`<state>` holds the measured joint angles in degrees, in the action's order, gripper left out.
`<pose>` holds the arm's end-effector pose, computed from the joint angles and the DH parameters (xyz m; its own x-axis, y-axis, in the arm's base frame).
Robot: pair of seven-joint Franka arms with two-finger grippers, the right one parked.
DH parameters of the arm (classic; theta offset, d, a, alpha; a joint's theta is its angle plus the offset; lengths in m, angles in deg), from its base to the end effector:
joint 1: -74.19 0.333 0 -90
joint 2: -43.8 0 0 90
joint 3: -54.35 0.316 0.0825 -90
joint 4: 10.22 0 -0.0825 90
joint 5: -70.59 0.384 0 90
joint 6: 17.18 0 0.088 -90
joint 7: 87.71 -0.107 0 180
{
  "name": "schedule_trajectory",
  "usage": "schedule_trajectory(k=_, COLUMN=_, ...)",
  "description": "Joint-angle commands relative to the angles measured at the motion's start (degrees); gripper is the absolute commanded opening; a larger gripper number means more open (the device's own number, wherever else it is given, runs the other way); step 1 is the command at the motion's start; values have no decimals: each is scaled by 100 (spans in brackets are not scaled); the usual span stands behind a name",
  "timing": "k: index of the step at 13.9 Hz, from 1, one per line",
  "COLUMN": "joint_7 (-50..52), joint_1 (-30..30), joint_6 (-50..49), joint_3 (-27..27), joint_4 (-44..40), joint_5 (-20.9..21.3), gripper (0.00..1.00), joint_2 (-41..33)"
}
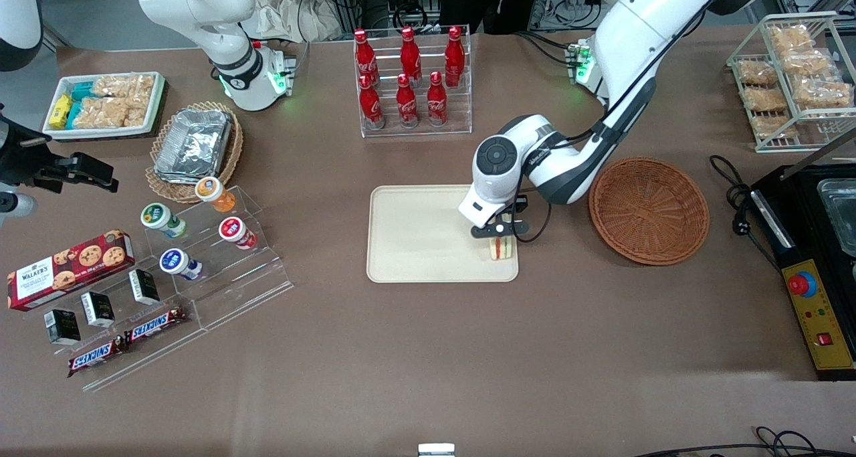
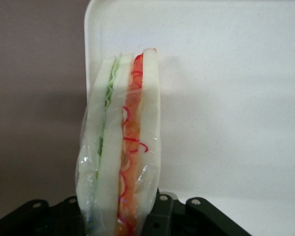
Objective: Place sandwich from basket to tray
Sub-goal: 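Open the left gripper to release the sandwich onto the tray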
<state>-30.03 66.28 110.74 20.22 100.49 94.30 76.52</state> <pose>0.4653 -0.3872 0.2209 0.9945 0.0462 -0.0938 0.0366 -0.9941 -0.1018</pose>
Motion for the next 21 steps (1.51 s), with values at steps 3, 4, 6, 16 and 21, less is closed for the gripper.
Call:
schedule_trajectory(k=3, joint_7=147, joint_1=-62, joint_6=-74, joint_3=11, joint_4=-164, joint_5=142, gripper=34, joint_2=93)
schedule_trajectory(k=4, joint_7=147, joint_1=-62, joint_6=-74, joint_3=11, joint_4=-172, joint_5=142, gripper=45, joint_2=93)
schedule_trajectory(k=6, joint_7=147, joint_1=-53, joint_6=-83, joint_3=11, joint_4=-164, joint_5=134, gripper=100, joint_2=93)
schedule_trajectory(k=16, joint_7=-1149, joint_1=473, joint_6=-1162, joint_3=-15, joint_4=-137, joint_5=-760, gripper=100, joint_2=-1275)
schedule_trajectory(k=21, joint_7=-3216, joint_1=1553, joint_6=-2305, joint_3=-6, joint_4=-120, joint_5=-1509, gripper=100, joint_2=-2304)
